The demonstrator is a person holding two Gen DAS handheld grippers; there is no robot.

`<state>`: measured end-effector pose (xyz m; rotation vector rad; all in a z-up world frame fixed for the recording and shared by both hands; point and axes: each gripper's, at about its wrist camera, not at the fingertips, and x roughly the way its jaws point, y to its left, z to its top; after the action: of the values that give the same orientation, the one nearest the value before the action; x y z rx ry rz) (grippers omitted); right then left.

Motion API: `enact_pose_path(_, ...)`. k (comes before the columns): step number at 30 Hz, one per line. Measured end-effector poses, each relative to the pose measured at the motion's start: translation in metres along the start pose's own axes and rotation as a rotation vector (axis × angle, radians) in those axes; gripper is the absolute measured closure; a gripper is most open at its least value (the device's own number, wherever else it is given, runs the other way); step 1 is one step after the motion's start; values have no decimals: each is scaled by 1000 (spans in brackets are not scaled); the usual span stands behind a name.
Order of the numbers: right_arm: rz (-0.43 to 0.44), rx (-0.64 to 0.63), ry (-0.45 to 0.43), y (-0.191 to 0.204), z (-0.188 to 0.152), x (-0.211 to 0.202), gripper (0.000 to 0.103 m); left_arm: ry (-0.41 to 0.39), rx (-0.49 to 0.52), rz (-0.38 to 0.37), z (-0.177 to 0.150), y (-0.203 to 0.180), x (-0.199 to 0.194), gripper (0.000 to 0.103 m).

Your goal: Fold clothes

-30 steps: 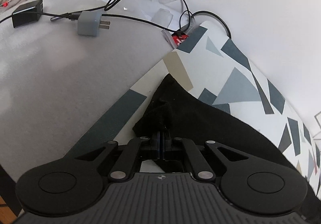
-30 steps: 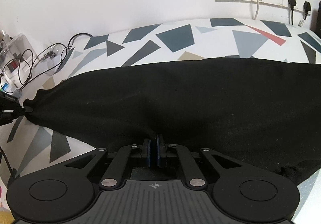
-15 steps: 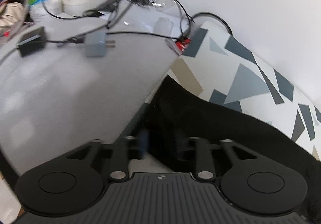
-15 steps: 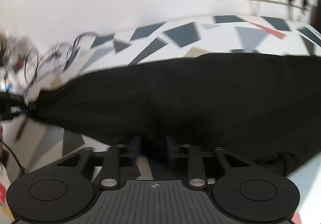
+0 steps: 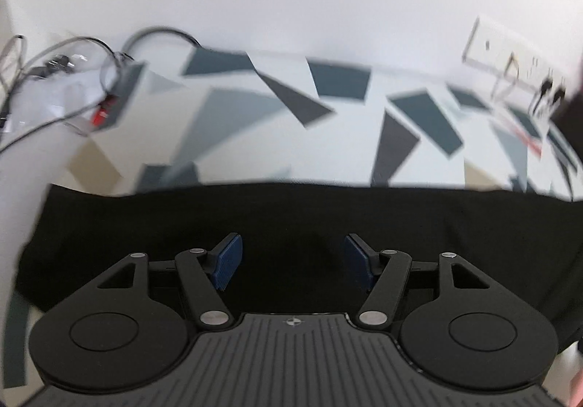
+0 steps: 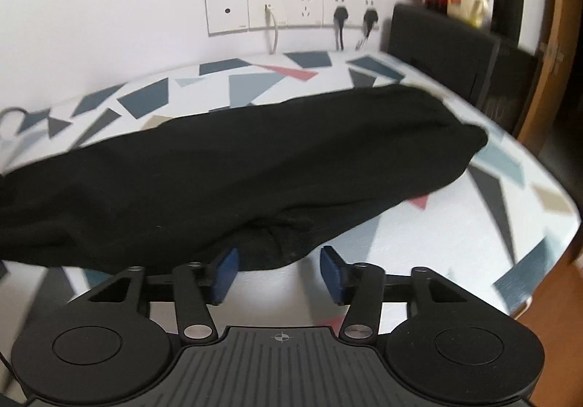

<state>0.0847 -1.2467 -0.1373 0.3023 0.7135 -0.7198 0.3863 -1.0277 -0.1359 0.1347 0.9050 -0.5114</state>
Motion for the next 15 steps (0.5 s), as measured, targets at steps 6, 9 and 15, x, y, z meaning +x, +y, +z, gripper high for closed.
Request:
enact_pose_path(6, 5, -47, -43, 6, 12, 12, 69, 29, 130, 50, -9, -14, 14, 31)
enact_pose_path(9, 10, -45, 30, 7, 19, 27, 72, 64, 117, 51, -2, -12, 20, 21)
enact_pose_path(15, -21, -129, 59, 16, 18, 35, 70, 50, 148, 51, -6, -13, 20, 18)
